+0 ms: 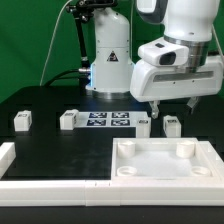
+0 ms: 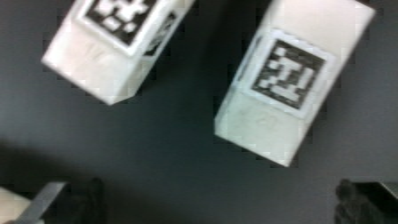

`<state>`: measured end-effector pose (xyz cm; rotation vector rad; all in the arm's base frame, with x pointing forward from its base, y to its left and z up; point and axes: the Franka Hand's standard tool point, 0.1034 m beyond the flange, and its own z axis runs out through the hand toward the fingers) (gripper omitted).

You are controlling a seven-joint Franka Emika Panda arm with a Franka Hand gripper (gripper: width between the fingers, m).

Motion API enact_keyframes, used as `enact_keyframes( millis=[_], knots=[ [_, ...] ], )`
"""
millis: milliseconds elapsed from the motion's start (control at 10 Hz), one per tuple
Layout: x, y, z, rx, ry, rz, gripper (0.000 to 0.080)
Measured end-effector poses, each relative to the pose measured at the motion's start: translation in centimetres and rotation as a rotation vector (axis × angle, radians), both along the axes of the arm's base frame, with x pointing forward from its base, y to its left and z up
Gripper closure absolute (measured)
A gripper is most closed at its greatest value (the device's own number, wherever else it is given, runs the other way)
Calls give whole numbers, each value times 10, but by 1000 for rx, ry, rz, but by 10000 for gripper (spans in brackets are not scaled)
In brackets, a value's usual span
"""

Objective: Assemble one leg

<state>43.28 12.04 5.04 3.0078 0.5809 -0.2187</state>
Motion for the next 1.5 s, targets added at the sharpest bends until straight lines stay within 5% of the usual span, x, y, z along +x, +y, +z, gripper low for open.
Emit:
enact_keyframes(
  millis=[500,1100,1300,1500],
  knots=[
    [-4,-3,0,-27,55,3,150],
    [-17,0,-6,-240,547,-53,150],
    [-21,-1,-10,-291,672,-54,150],
    [-19,1,-18,-285,670,-53,150]
  ],
)
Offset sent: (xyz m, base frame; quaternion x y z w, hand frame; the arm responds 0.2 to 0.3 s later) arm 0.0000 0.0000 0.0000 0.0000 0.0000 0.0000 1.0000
